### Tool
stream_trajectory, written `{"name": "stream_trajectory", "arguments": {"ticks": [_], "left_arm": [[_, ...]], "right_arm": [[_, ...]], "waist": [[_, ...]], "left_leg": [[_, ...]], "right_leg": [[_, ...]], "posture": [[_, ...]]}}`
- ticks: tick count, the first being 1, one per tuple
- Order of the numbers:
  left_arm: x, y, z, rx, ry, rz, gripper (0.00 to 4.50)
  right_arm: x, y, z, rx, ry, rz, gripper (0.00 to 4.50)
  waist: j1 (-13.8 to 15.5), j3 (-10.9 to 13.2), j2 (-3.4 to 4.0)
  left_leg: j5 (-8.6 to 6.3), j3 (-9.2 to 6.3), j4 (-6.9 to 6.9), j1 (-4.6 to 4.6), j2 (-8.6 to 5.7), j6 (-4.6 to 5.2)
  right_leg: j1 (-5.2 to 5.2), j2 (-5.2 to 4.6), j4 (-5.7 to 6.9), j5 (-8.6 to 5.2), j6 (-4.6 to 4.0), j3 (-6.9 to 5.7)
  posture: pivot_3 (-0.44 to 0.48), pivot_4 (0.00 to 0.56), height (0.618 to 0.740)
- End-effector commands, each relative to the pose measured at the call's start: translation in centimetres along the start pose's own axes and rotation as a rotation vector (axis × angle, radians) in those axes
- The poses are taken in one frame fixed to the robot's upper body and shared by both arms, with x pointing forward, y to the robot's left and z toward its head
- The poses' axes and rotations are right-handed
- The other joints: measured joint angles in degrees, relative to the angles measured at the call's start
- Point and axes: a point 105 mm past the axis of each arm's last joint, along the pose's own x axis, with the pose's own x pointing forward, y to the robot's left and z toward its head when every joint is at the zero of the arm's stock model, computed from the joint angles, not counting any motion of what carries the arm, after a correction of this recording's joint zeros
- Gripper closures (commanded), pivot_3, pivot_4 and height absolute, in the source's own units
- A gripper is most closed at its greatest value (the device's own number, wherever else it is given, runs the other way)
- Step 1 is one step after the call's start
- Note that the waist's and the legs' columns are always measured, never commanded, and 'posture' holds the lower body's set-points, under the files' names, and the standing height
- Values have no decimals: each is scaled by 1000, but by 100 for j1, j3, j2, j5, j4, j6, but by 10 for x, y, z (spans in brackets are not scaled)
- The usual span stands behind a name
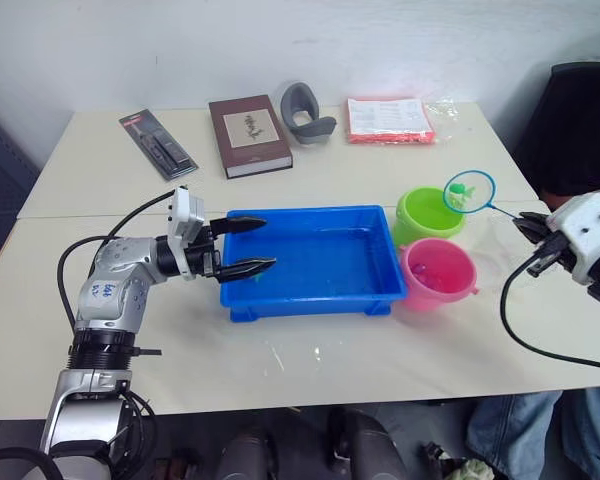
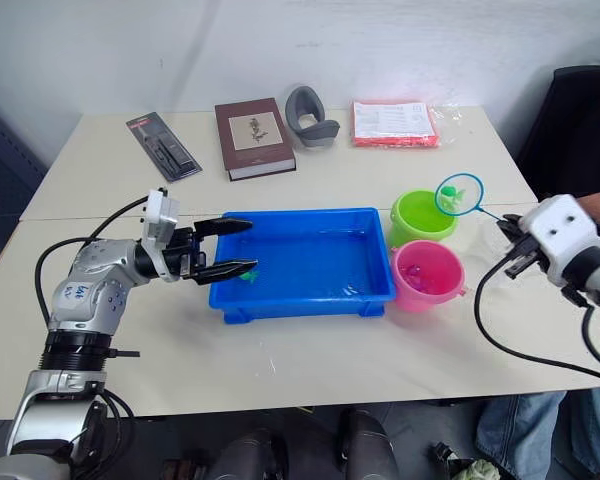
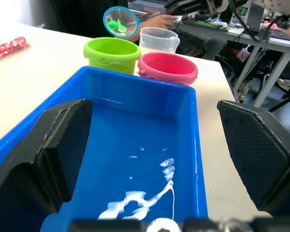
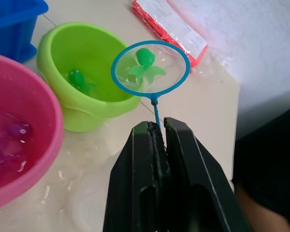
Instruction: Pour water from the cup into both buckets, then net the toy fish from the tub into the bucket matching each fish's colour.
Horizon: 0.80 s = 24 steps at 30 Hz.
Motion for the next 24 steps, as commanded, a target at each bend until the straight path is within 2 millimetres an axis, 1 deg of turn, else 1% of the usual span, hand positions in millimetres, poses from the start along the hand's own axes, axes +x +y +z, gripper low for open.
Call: {"name": "stream_trajectory", "arguments": {"ticks": [1, 3, 6, 8, 9, 10, 12, 14, 15, 16, 17, 18, 20, 22, 23, 24], "left_arm": [[0, 5, 17, 96, -57, 25, 36], [0, 6, 18, 107, -61, 32, 36], [-1, 6, 16, 115, -58, 32, 36], [-1, 6, 16, 119, -58, 32, 36], [-1, 6, 15, 121, -58, 32, 36], [0, 7, 15, 122, -59, 32, 36], [0, 7, 16, 127, -59, 30, 36], [0, 7, 15, 132, -59, 28, 36], [0, 7, 15, 133, -59, 27, 36], [-1, 7, 15, 137, -57, 29, 36], [-3, 8, 15, 141, -52, 33, 36], [-5, 8, 15, 143, -48, 36, 36], [-16, 8, 12, 140, -18, 44, 36], [-24, 8, 8, 127, 8, 45, 36], [-27, 8, 7, 121, 16, 44, 36], [-32, 7, 4, 113, 39, 40, 36]], "right_arm": [[-4, -1, 0, -344, 16, 15, 4500], [-3, -7, 3, -497, 5, -29, 4500], [-2, -6, 7, -732, -27, -47, 4500], [-2, -6, 10, -809, -59, -65, 4500], [-3, -7, 11, -876, -64, -77, 4500], [-3, -7, 12, -919, -67, -81, 4500], [-2, -7, 17, -947, -114, -92, 4500], [-1, -8, 19, -933, -132, -103, 4500], [-1, -10, 22, -917, -147, -116, 4500], [1, -12, 28, -824, -170, -136, 4500], [3, -10, 36, -671, -214, -144, 4500], [5, -8, 42, -559, -250, -134, 4500], [9, 9, 66, -302, -345, -9, 4500], [10, 27, 82, -134, -385, 128, 4500], [10, 34, 87, -75, -387, 179, 4500], [10, 47, 94, -25, -379, 274, 4500]], "waist": [[11, 0, 1], [17, 2, 3], [-9, 2, 4], [-12, 2, 4], [-13, 2, 4], [-13, 2, 5], [-12, 3, 5], [-14, 3, 5], [-12, 3, 5], [-10, 3, 5], [-12, 3, 5], [-12, 3, 4], [-16, 4, 4], [-20, 6, 11], [-17, 7, 11], [-4, 7, 11]], "left_leg": [[0, -1, 0, 0, 0, 0], [0, -1, 1, -1, -3, 0], [1, 2, 0, 3, 0, -2], [5, 2, -5, 5, 4, -9], [6, 2, -5, 7, 7, -11], [6, 2, -6, 7, 8, -12], [7, 4, -7, 8, 7, -13], [7, 5, -6, 8, 7, -13], [7, 5, -6, 8, 7, -13], [7, 4, -6, 8, 7, -13], [7, 4, -6, 8, 7, -13], [7, 3, -6, 8, 9, -13], [7, -4, -4, 10, 12, -13], [7, -4, -5, 12, 16, -13], [7, -4, -6, 14, 16, -13], [7, -5, -6, 14, 17, -13]], "right_leg": [[1, 0, 0, 0, 0, 1], [2, -6, -1, 0, 0, 10], [3, -5, -1, 0, 0, 40], [2, -2, -1, -1, -2, 45], [2, -1, -1, -2, -3, 46], [2, 0, -1, -2, -3, 47], [2, -1, -1, -2, -3, 51], [2, 0, -1, -2, -3, 52], [2, 0, -1, -2, -3, 52], [2, 1, -1, -2, -3, 52], [2, 2, -1, -2, -4, 52], [2, 4, -3, -2, -4, 52], [9, 11, -8, -2, -3, 50], [9, 12, -5, -2, -4, 50], [8, 11, -4, -2, -4, 49], [8, 8, -3, -2, -4, 49]], "posture": [[0, 150, 740], [0, 150, 740], [0, 150, 740], [0, 150, 740], [0, 150, 740], [0, 150, 740], [0, 150, 740], [0, 150, 740], [0, 150, 740], [0, 150, 740], [0, 150, 740], [0, 150, 740], [0, 150, 740], [0, 150, 740], [0, 150, 740], [0, 150, 740]]}}
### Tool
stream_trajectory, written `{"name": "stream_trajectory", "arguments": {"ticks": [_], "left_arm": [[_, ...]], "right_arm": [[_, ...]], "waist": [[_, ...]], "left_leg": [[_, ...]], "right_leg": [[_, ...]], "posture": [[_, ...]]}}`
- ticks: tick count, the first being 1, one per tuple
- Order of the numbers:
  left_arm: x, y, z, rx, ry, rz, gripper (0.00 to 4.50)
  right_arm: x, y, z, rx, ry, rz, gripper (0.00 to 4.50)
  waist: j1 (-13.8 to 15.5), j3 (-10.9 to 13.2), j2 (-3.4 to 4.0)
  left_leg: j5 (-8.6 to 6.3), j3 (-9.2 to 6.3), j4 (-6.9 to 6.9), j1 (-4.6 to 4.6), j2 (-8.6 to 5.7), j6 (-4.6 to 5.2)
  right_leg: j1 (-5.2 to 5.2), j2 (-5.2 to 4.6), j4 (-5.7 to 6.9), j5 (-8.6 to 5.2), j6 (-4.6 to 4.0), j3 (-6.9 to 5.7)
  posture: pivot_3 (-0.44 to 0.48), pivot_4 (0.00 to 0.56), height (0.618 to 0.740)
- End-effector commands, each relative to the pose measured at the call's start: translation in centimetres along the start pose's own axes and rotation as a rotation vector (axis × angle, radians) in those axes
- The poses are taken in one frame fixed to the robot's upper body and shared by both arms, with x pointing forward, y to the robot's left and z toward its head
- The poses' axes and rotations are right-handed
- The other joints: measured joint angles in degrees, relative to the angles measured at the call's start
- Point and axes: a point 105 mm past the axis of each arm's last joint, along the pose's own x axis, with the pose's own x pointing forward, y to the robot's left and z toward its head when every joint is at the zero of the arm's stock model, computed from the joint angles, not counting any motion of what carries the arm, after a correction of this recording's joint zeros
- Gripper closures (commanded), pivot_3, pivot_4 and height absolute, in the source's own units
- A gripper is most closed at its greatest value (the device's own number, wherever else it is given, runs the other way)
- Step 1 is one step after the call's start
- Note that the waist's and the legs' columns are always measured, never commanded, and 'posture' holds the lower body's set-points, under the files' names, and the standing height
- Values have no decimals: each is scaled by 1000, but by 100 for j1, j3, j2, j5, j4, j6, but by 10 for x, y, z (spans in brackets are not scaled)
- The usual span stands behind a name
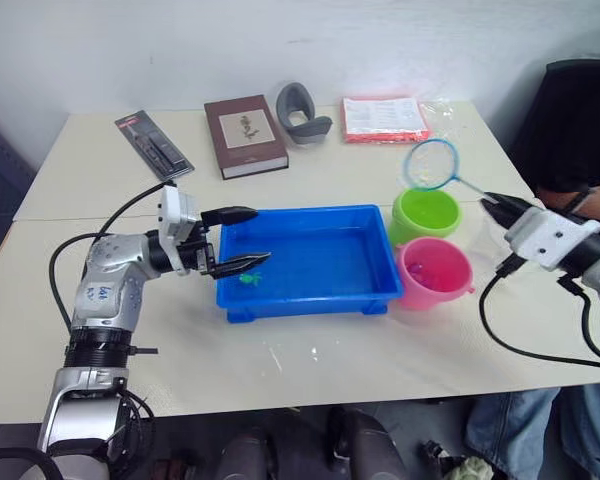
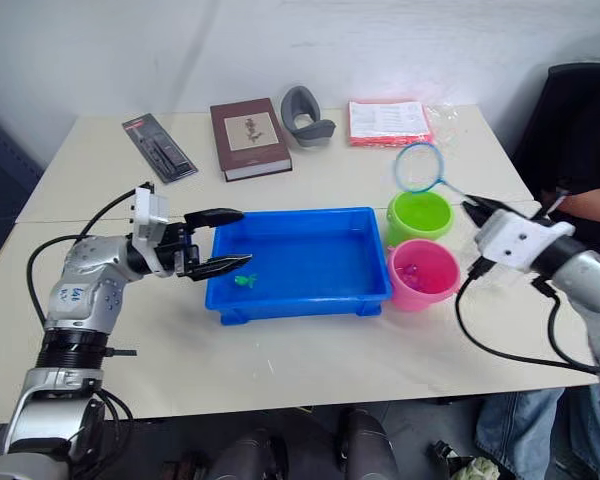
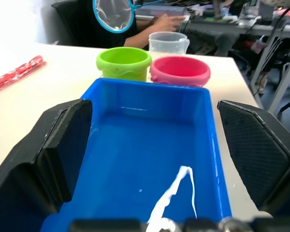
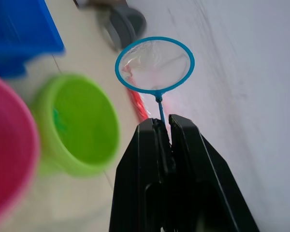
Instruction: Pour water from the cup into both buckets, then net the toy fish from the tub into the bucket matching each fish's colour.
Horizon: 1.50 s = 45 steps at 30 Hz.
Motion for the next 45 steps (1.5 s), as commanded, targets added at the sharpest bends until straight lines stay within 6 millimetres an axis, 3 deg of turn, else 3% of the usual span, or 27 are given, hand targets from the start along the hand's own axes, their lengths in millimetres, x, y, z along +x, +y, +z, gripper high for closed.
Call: {"name": "stream_trajectory", "arguments": {"ticks": [1, 5, 10, 18, 22, 28, 36, 39, 45], "left_arm": [[-22, 0, -4, -10, 47, 7, 36], [-51, 0, -17, -57, 132, 51, 36], [-70, -5, -25, -53, 189, 67, 36], [-78, -17, -28, -47, 210, 76, 36], [-79, -20, -29, -47, 212, 93, 36], [-83, -20, -29, -34, 219, 129, 36], [-88, -23, -31, -31, 225, 130, 36], [-88, -24, -31, -45, 227, 119, 36], [-80, -21, -23, -51, 199, 87, 36]], "right_arm": [[10, 25, 39, 197, -74, 221, 4500], [35, 61, 51, 234, 8, 384, 4500], [58, 87, 44, 163, 84, 447, 4500], [100, 119, 47, 135, 110, 548, 4500], [114, 143, 67, 178, 62, 652, 4500], [120, 152, 88, 227, 17, 751, 4500], [107, 142, 111, 530, -39, 774, 4500], [95, 127, 113, 623, -65, 750, 4500], [69, 103, 94, 683, -48, 660, 4500]], "waist": [[17, 0, 0], [7, 0, 0], [27, 0, -1], [-22, -1, -2], [-49, -1, -2], [-52, -1, -2], [-104, -1, -3], [-107, -1, -3], [-107, -2, -3]], "left_leg": [[0, -1, 0, 0, -1, 0], [-4, -4, 3, -1, -3, 8], [-6, -14, 2, -15, -9, 10], [-8, -9, 5, -23, -11, 15], [-8, -11, 3, -24, -7, 14], [-8, -18, 7, -31, -13, 14], [-8, -29, 7, -36, -11, 14], [-8, -39, 9, -44, -12, 14], [-8, -49, 9, -53, -16, 14]], "right_leg": [[0, -2, 0, 0, 0, -1], [0, -26, -1, -1, -2, -2], [-6, -30, -4, -3, -5, -21], [-13, -24, -1, -2, -5, -54], [-14, -20, -1, -4, -8, -61], [-14, -24, 1, -4, -7, -64], [-14, -22, 0, -4, -8, -69], [-14, -24, -3, -4, -7, -69], [-14, -24, -11, -4, -7, -70]], "posture": [[0, 150, 740], [0, 150, 740], [0, 150, 740], [0, 150, 740], [0, 150, 740], [0, 150, 740], [0, 150, 740], [0, 150, 740], [0, 150, 740]]}}
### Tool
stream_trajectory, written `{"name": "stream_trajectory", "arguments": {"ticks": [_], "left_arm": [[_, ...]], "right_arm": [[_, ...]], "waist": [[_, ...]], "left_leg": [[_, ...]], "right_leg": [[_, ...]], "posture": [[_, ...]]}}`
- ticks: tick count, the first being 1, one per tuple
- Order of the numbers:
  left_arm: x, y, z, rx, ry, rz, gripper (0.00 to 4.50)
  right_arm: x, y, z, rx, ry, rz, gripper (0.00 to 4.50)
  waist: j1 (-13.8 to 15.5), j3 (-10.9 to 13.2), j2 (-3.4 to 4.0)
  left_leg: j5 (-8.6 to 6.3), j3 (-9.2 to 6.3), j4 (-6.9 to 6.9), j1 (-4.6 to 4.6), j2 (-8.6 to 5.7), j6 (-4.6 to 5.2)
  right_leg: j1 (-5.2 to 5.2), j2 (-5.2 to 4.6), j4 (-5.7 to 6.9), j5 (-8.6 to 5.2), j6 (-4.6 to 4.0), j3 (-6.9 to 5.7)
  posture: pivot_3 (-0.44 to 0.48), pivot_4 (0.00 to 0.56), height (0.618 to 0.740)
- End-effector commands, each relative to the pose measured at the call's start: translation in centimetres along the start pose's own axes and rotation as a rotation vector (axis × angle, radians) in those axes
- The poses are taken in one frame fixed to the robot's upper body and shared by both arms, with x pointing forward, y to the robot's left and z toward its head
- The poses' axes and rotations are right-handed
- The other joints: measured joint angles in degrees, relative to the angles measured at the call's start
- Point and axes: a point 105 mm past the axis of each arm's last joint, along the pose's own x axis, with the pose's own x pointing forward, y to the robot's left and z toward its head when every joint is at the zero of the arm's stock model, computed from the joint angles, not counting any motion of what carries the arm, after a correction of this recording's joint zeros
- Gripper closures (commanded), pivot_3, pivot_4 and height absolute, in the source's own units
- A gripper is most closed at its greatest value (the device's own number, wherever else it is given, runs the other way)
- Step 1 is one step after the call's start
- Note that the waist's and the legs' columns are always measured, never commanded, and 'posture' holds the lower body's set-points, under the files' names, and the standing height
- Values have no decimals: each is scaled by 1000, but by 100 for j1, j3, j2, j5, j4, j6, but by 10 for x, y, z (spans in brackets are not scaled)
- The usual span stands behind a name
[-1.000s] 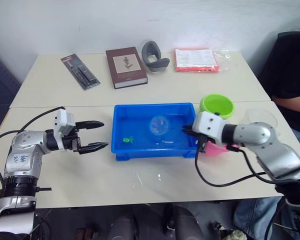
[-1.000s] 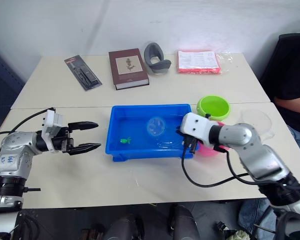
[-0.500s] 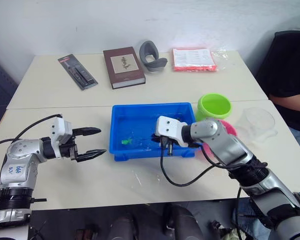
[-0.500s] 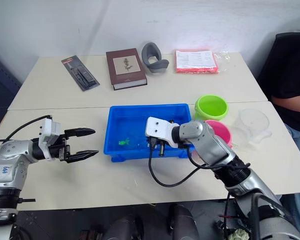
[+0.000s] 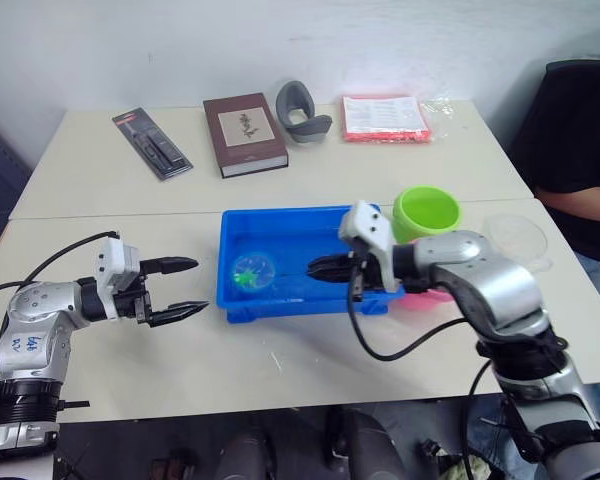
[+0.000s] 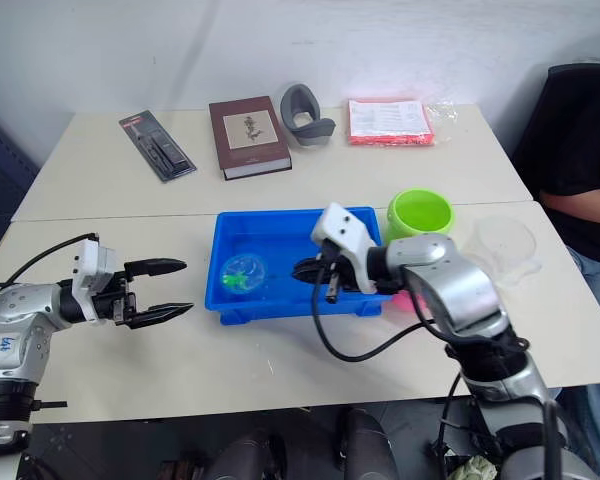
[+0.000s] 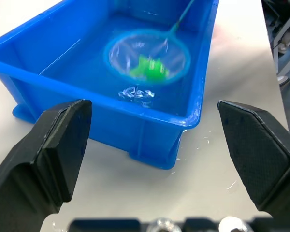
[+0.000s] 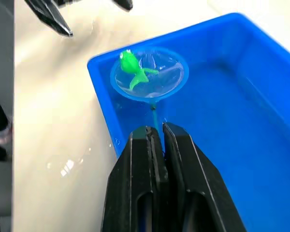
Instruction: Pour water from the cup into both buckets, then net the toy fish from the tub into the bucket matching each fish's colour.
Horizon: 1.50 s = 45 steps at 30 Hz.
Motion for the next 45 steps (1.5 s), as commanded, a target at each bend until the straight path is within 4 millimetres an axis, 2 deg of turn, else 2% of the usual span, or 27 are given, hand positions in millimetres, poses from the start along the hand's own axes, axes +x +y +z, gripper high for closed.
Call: {"name": "stream_trajectory", "arguments": {"ticks": [1, 5, 9, 14, 19, 23, 26, 31, 37, 42, 45], "left_arm": [[4, 0, 18, 39, -40, -26, 36], [26, -4, 36, 37, -125, -73, 36], [44, -6, 47, 32, -176, -106, 36], [58, -5, 53, 28, -206, -120, 36], [71, -4, 54, 27, -221, -143, 36], [77, -4, 56, 30, -233, -158, 36], [80, -4, 57, 33, -236, -164, 36], [84, -4, 58, 39, -245, -172, 36], [86, -3, 59, 41, -256, -172, 36], [88, -3, 59, 42, -268, -165, 36], [90, 1, 62, 45, -294, -140, 36]], "right_arm": [[-23, 0, 11, -24, -62, -40, 4500], [-66, -9, 5, -36, -102, -193, 4500], [-99, -14, 4, -31, -138, -315, 4500], [-135, -22, 6, -13, -177, -453, 4500], [-179, -51, -10, -6, -88, -716, 4500], [-202, -68, -30, -157, 102, -848, 4500], [-209, -79, -38, -319, 194, -907, 4500], [-212, -91, -36, -598, 281, -965, 4500], [-203, -92, -41, -964, 466, -843, 4500], [-195, -84, -32, -1264, 476, -766, 4500], [-193, -83, -43, -1352, 529, -705, 4500]], "waist": [[-13, 0, 0], [29, 0, 0], [116, 0, 0], [115, 0, -1], [124, 0, -1], [163, 0, -1], [147, 0, -1], [117, 0, 0], [109, 2, 3], [113, 3, 4], [117, 3, 4]], "left_leg": [[0, 1, 0, -1, -2, 0], [0, -5, -1, -4, 0, 0], [0, -1, 6, -7, -6, 0], [1, 0, 6, -3, -1, -1], [1, 8, 3, 3, -2, -1], [1, 14, 4, 7, -6, 0], [1, 27, -4, 17, -4, 0], [3, 49, -10, 39, -3, -3], [4, 52, -12, 43, 2, -6], [4, 52, -11, 43, 1, -6], [5, 52, -11, 43, 3, -7]], "right_leg": [[0, 0, 0, 0, 0, 0], [0, 3, -2, 0, 0, -3], [0, 1, -3, 4, 7, 1], [1, 13, -1, 4, 7, 3], [2, 13, -1, 4, 7, 5], [6, 13, -3, 6, 10, 5], [6, 15, -4, 6, 10, 7], [9, 17, 4, 6, 10, 12], [9, 17, 4, 6, 10, 33], [9, 15, 4, 5, 10, 64], [9, 15, 4, 5, 10, 65]], "posture": [[0, 150, 740], [0, 150, 740], [0, 150, 740], [0, 150, 740], [0, 150, 740], [0, 150, 740], [0, 150, 740], [0, 150, 740], [0, 150, 740], [0, 150, 740], [0, 150, 740]]}}
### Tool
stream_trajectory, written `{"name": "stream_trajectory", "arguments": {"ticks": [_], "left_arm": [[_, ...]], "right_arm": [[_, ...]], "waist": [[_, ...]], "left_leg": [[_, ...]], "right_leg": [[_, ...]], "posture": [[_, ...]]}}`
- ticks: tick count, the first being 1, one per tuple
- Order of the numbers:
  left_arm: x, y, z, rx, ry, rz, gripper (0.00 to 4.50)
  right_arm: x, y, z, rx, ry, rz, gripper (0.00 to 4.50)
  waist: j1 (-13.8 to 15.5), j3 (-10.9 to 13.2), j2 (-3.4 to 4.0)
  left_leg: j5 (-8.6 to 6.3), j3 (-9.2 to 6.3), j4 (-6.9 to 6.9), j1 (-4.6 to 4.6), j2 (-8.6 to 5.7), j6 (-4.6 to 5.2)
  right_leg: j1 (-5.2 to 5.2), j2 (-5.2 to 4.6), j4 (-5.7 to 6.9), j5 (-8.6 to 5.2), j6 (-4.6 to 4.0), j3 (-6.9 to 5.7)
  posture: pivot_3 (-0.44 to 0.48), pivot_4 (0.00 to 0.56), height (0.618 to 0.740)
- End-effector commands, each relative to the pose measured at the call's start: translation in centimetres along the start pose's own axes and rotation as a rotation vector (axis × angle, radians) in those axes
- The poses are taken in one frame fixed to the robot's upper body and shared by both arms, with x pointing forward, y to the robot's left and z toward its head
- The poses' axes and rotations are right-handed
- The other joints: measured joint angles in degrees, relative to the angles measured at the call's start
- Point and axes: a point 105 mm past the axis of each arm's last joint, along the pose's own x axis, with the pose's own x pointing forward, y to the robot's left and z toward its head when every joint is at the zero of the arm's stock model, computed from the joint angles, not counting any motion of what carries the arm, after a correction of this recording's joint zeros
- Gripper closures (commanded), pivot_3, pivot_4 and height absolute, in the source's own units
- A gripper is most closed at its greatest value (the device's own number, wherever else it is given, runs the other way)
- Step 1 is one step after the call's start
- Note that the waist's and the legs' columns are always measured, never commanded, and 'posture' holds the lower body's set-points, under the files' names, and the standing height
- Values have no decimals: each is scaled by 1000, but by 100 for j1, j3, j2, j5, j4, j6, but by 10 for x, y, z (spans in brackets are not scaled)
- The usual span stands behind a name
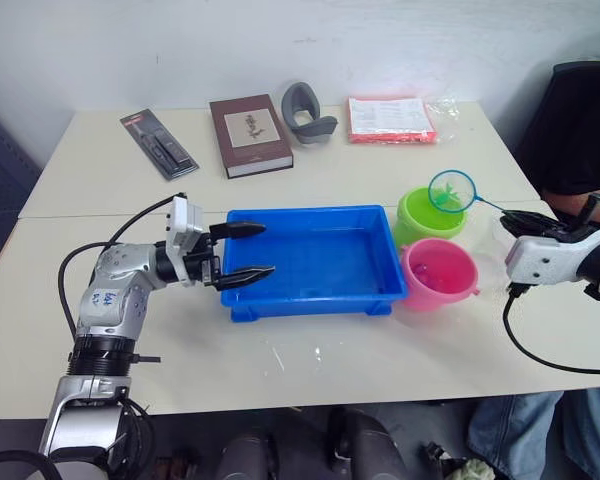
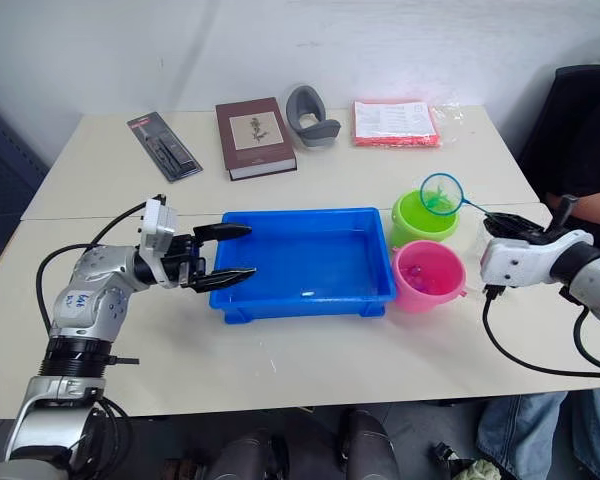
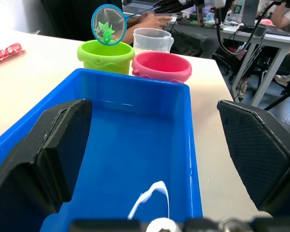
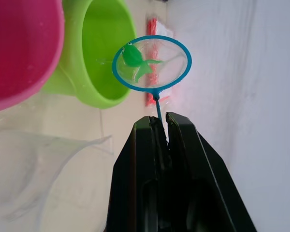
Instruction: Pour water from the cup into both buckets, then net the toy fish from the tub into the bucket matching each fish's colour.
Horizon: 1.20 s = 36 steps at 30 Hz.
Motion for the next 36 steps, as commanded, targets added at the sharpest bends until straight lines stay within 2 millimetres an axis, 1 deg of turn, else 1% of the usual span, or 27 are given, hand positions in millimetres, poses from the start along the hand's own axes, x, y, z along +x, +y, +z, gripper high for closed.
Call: {"name": "stream_trajectory", "arguments": {"ticks": [1, 5, 8, 10, 12, 14, 16, 19, 22, 23, 25, 26, 27, 30, 31, 32, 33, 34, 35, 36], "left_arm": [[3, 7, 11, 47, -43, 30, 36], [5, 10, 11, 55, -58, 45, 36], [6, 10, 10, 57, -61, 47, 36], [6, 10, 9, 58, -63, 48, 36], [7, 10, 9, 57, -67, 49, 36], [10, 7, 8, 53, -72, 37, 36], [12, 6, 7, 55, -70, 30, 36], [12, 6, 7, 54, -71, 31, 36], [11, 6, 7, 55, -70, 33, 36], [9, 6, 6, 55, -64, 33, 36], [3, 5, 7, 55, -52, 31, 36], [0, 5, 8, 54, -48, 29, 36], [-2, 5, 9, 53, -47, 27, 36], [-19, -4, 26, 62, -63, -38, 36], [-22, -8, 34, 73, -62, -59, 36], [-25, -12, 39, 77, -63, -76, 36], [-29, -16, 43, 80, -45, -88, 36], [-35, -20, 46, 76, -25, -95, 36], [-38, -22, 48, 70, -12, -97, 36], [-49, -28, 46, 59, 33, -101, 36]], "right_arm": [[-3, -4, 0, -134, -24, -15, 4500], [-4, -1, -5, -180, -9, -36, 4500], [-5, 5, -5, -197, -19, -16, 4500], [-8, -4, -14, -203, 25, -60, 4500], [-9, -9, -16, -229, 29, -89, 4500], [-8, -2, -11, -218, -3, -69, 4500], [-9, -6, -20, -212, 40, -83, 4500], [-7, -9, -12, -222, 6, -96, 4500], [-11, -15, -28, -125, 81, -137, 4500], [-10, -19, -26, 9, 72, -175, 4500], [-6, -25, -13, 276, -10, -208, 4500], [-5, -27, -5, 376, -58, -200, 4500], [-4, -28, 0, 427, -86, -187, 4500], [-3, -47, 43, 777, -325, -147, 4500], [-4, -48, 59, 883, -397, -92, 4500], [-5, -46, 75, 940, -456, -20, 4500], [-7, -41, 94, 1018, -519, 87, 4500], [-11, -37, 112, 1053, -584, 176, 4500], [-14, -36, 123, 1071, -621, 230, 4500], [-17, -33, 138, 1110, -670, 304, 4500]], "waist": [[4, 0, 0], [-6, 0, 0], [-8, 0, 0], [-7, 0, 0], [0, 0, 0], [-1, 0, 0], [-3, 0, 0], [-7, 0, 0], [-9, 0, 0], [-4, 0, 0], [-6, 1, -2], [-5, 1, -1], [-7, 1, 0], [-20, 3, 4], [-20, 4, 4], [-6, 4, 4], [3, 4, 4], [16, 4, 4], [34, 4, 4], [43, 4, 4]], "left_leg": [[0, 0, 0, 0, 0, 0], [0, 1, 0, 0, 2, -1], [1, 1, 0, 0, 3, -2], [1, 2, 0, 0, 3, -3], [1, 1, 0, 0, 3, -3], [2, 1, 0, 0, 3, -2], [1, 1, 0, 0, 4, -3], [2, 1, 0, 0, 4, -3], [2, 1, 0, 0, 4, -3], [2, 2, 0, 1, 4, -3], [2, -1, 1, 1, 6, -3], [2, -3, 1, 2, 8, -3], [2, -4, 0, 2, 6, -3], [1, -4, 1, 5, 11, -2], [1, -5, 0, 5, 13, -2], [1, -6, 1, 4, 18, -2], [1, -14, 1, 3, 20, -2], [1, -20, 1, 2, 21, -2], [1, -24, 1, 0, 18, -2], [0, -27, 2, 1, 15, -1]], "right_leg": [[0, 0, -1, 0, 0, 0], [1, 2, -1, 0, 0, 3], [0, 3, -1, 0, 0, 3], [0, 3, -1, 0, 0, 3], [1, 2, -1, 0, 0, 4], [1, 1, -2, 0, 0, 4], [1, 2, -2, 0, 0, 5], [1, 3, -2, 0, 0, 5], [1, 3, -2, 0, 0, 5], [1, 4, -2, 0, 0, 6], [3, 8, -7, 0, 0, 5], [6, 12, -6, 0, 0, 3], [5, 12, -3, 0, 0, 3], [5, 9, 0, 0, 0, 4], [5, 4, -1, 0, 0, 4], [4, -1, 0, 0, -1, 3], [5, -4, -2, -1, -2, 1], [5, -7, -3, -2, -5, -1], [6, -12, -4, -2, -5, -4], [8, -16, -5, -2, -5, -5]], "posture": [[0, 150, 740], [0, 150, 740], [0, 150, 740], [0, 150, 740], [0, 150, 740], [0, 150, 740], [0, 150, 740], [0, 150, 740], [0, 150, 740], [0, 150, 740], [0, 150, 740], [0, 150, 740], [0, 150, 740], [0, 150, 740], [0, 150, 740], [0, 150, 740], [0, 150, 740], [0, 150, 740], [0, 150, 740], [0, 150, 740]]}}
